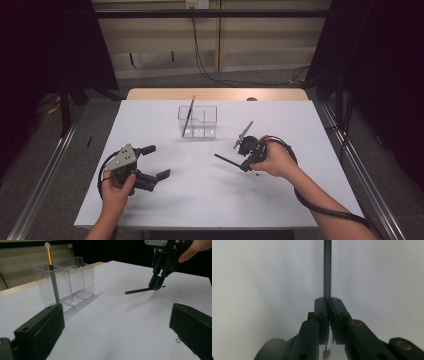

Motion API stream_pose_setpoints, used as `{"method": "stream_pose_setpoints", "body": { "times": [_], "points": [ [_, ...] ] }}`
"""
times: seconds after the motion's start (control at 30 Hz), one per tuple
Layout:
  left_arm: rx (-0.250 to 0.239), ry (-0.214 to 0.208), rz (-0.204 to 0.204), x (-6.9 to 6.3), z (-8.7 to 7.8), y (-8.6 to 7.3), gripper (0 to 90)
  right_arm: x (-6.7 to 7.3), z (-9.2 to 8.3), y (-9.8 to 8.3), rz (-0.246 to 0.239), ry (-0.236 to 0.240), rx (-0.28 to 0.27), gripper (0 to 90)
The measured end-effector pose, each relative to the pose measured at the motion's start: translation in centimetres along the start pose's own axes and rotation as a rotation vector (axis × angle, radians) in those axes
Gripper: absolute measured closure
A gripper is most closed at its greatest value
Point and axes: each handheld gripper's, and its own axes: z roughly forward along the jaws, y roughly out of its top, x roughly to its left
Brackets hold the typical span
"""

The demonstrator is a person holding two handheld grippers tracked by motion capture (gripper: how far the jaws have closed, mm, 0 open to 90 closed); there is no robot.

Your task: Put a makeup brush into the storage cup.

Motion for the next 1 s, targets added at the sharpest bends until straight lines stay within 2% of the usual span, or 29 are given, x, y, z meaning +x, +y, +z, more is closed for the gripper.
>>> {"method": "stream_pose_setpoints", "body": {
  "times": [0.17,0.63,0.7,0.8,1.0],
  "points": [
    [0.008,-0.011,0.005,-0.2,0.4,0.1,0.0,0.2,0.0,0.2,-0.032,0.010,-0.036,84.7],
    [0.021,-0.036,0.010,-0.6,0.8,0.4,0.0,2.8,0.3,2.0,-0.136,0.049,-0.074,84.6],
    [0.023,-0.047,0.010,-0.7,0.9,0.4,0.2,3.0,0.3,2.1,-0.157,0.061,-0.068,84.6],
    [0.032,-0.070,0.007,-1.0,1.1,0.6,0.4,3.1,0.4,2.2,-0.162,0.065,-0.068,84.6],
    [0.067,-0.124,0.042,-1.6,2.2,1.4,0.5,3.4,0.7,2.1,-0.182,0.081,-0.059,84.6]
  ]
}}
